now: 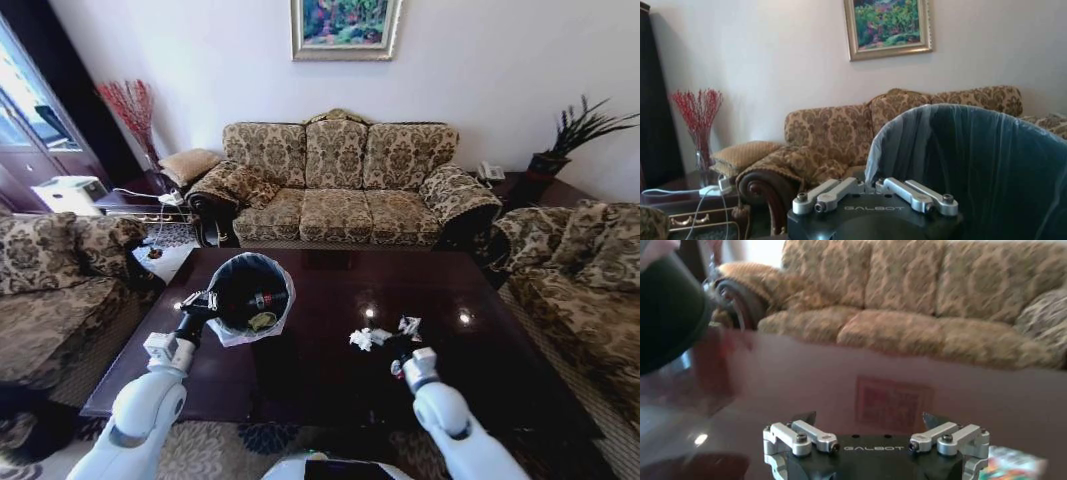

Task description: Move to the front of the table and place the trash on the table into the trash bin.

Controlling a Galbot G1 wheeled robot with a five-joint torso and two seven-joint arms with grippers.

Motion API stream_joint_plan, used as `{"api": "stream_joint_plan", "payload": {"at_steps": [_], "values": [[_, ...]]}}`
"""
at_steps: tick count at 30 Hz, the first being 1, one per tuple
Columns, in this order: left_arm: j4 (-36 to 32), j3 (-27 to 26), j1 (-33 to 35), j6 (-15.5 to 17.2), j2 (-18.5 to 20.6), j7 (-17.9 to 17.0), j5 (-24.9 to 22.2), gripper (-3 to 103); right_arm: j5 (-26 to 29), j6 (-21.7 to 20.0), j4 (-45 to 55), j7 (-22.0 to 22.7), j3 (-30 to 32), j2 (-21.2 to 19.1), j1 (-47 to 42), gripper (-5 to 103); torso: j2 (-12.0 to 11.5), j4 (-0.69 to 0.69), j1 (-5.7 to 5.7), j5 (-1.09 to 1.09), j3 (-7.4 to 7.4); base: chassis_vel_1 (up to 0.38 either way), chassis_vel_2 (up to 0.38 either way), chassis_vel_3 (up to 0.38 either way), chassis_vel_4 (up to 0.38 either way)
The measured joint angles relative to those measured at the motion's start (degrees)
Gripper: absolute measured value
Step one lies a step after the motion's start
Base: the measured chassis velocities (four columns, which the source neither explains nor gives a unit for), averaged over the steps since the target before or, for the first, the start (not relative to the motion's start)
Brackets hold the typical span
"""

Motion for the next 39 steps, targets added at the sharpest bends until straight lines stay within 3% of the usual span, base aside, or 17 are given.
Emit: {"api": "stream_joint_plan", "payload": {"at_steps": [4,6,14,23,30,32,39], "values": [[0.0,0.0,0.5,0.0,-0.2,-0.1,0.1,3,0.4,-0.7,-6.6,-1.2,-2.4,1.4,4.2,100,0.0,0.09,0.00,-0.01,0.00,0.079,0.087,-0.027,-0.036],[0.3,0.7,-0.1,0.1,0.3,-0.1,0.1,3,0.4,-1.3,-10.3,-1.3,-2.2,2.7,5.3,100,0.0,-0.03,0.01,-0.02,0.00,0.000,0.000,0.000,0.000],[1.4,0.7,-0.6,0.1,0.7,0.0,-0.2,3,2.3,-1.5,-12.0,-2.7,-1.1,2.7,4.6,103,0.0,0.01,0.00,0.00,0.00,0.000,0.000,0.000,0.000],[1.2,0.8,-0.3,0.1,1.0,0.2,-0.5,3,3.6,-1.5,-14.4,-4.8,-0.2,3.4,5.2,77,0.0,0.01,0.01,0.01,0.00,0.000,0.000,0.000,0.000],[0.7,0.8,-0.6,0.1,1.6,0.3,-1.4,3,3.5,-1.1,-16.3,-6.5,0.5,3.9,6.0,44,0.0,0.01,0.01,0.01,0.00,0.000,0.000,0.000,0.000],[0.6,0.8,-0.6,0.1,1.5,0.3,-1.4,3,3.5,-1.1,-16.3,-6.6,0.6,3.9,6.1,44,0.0,0.01,0.01,0.01,0.00,0.000,0.000,0.000,0.000],[0.6,0.8,-0.5,0.1,1.2,0.3,-1.5,3,3.4,-1.0,-16.6,-6.7,0.6,3.8,6.1,24,0.0,0.01,0.01,0.01,0.00,0.000,0.000,0.000,0.000]]}}
